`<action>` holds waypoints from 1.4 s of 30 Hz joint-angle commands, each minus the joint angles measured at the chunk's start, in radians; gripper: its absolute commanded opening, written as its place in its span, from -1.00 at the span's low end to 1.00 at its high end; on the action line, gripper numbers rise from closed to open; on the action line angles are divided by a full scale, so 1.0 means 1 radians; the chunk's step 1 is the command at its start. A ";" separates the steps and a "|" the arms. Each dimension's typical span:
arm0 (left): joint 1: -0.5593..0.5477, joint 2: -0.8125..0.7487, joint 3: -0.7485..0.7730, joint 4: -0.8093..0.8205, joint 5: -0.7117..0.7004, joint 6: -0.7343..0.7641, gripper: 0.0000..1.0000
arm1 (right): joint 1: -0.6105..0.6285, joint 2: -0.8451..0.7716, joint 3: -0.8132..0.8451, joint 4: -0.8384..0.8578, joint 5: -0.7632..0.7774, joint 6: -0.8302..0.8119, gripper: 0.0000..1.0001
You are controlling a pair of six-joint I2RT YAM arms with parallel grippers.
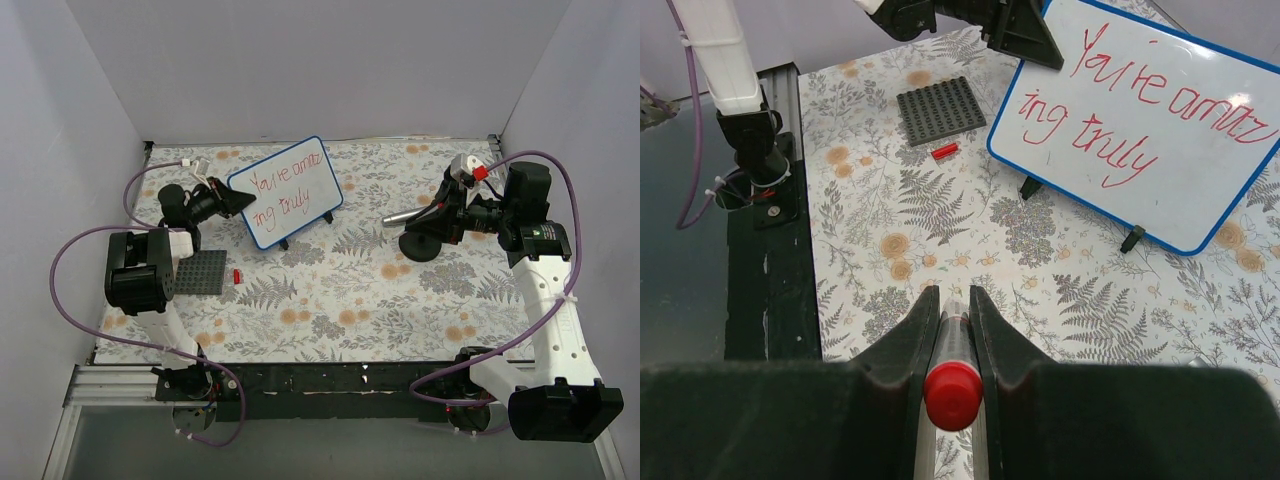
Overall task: Write a sentence on the whiteboard
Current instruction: Move the whiteboard to the whiteboard stand.
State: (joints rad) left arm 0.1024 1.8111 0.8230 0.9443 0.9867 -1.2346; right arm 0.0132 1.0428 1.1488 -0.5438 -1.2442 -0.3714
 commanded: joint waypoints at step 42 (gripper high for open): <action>0.040 0.189 0.271 0.051 0.242 0.087 -0.97 | -0.002 0.046 -0.001 0.007 0.006 0.006 -0.97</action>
State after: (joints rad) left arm 0.1318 1.9812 1.0981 0.9199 1.2182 -1.1725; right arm 0.0132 1.0946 1.1481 -0.5461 -1.2335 -0.3695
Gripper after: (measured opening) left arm 0.038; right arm 0.187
